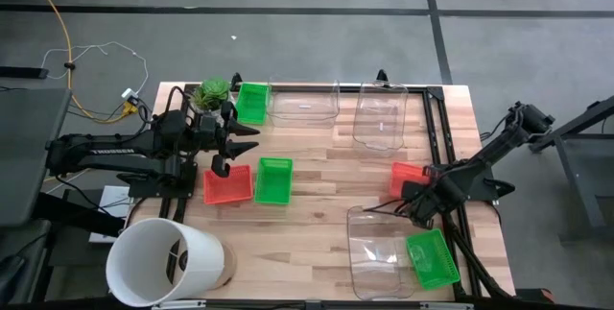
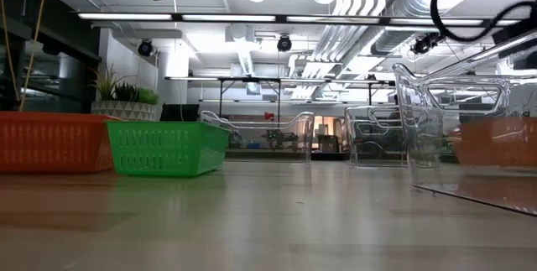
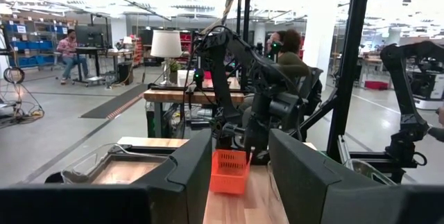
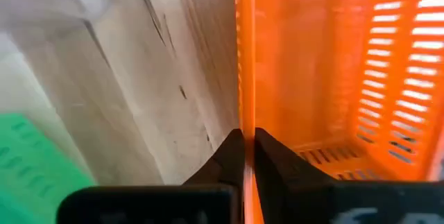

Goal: Stack baskets by color
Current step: Stack the right orange bin on top of the left orange bin

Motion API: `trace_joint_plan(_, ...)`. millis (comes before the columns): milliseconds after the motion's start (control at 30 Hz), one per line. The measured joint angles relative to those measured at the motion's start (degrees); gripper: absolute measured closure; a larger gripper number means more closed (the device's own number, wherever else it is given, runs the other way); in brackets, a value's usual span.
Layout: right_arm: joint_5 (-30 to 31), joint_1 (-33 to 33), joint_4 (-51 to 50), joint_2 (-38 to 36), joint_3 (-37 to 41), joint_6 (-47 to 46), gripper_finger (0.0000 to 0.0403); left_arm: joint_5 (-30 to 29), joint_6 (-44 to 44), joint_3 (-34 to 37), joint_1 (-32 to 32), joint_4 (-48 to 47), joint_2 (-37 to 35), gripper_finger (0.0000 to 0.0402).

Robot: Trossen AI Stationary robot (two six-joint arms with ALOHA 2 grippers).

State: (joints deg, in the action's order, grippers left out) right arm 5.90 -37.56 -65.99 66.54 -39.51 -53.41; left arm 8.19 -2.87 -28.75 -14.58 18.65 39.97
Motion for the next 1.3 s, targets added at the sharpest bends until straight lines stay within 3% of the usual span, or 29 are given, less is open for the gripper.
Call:
trace_joint_plan(233, 6.0, 0.0, -9.0, -0.4, -11.5, 0.4, 0.0400, 0.1, 0.0, 0.0, 0.0, 0.0, 0.0, 0.0271)
trace_joint_plan(433, 17.9, 0.0, -13.3, -0.4, -23.9, 3.3, 0.0402, 0.2, 0.0, 0.0, 0.0, -0.5, 0.0, 0.0271)
trace_joint_plan(567, 26.3, 0.8, -9.9, -0.3, -27.7, 9.4, 0.0402, 0.2, 0.0, 0.0, 0.0, -0.7, 0.0, 0.0271)
trace_joint_plan(700, 30.8, 4.0, -2.1, 0.7, -27.4, 18.1, 0.0402, 0.2, 0.0, 0.0, 0.0, -0.7, 0.0, 0.0271)
trace_joint_plan(1033, 29.4, 13.4, 24.4, 11.6, -25.6, 45.1, 0.0403, 0.1, 0.0, 0.0, 0.2, -0.7, 0.9, 0.0271)
trace_joint_plan(1167, 27.6, 15.6, 27.1, 15.5, -25.6, 49.5, 0.0403, -0.1, 2.5, -0.5, 2.6, -1.3, 3.7, 0.0271)
trace_joint_plan(1300, 24.6, 16.9, 27.3, 17.6, -25.6, 50.7, 0.0403, -4.0, 11.9, -4.4, 6.9, -5.6, 8.3, 0.0271)
